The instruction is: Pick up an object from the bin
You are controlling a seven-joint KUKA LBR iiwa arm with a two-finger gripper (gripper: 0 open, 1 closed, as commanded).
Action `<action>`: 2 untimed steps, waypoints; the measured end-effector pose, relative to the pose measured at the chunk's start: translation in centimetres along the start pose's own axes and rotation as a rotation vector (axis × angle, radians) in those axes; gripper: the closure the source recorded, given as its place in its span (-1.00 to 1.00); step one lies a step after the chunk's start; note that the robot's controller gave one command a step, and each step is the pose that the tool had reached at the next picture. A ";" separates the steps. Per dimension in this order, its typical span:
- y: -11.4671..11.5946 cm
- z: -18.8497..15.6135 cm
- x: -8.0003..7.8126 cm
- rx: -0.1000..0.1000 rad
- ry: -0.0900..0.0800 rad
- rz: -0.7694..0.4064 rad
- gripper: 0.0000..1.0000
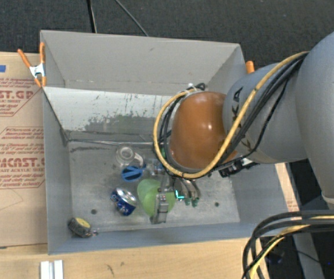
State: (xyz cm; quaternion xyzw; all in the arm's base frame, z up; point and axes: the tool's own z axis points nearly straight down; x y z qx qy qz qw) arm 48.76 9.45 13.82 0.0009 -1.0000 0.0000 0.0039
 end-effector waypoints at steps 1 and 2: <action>-0.1 -0.3 -0.2 -0.001 -0.007 0.002 1.00; -0.9 -18.2 -1.0 -0.001 -0.018 -0.045 1.00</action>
Offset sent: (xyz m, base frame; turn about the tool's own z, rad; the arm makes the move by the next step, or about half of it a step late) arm 0.0000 0.0000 0.0000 0.0000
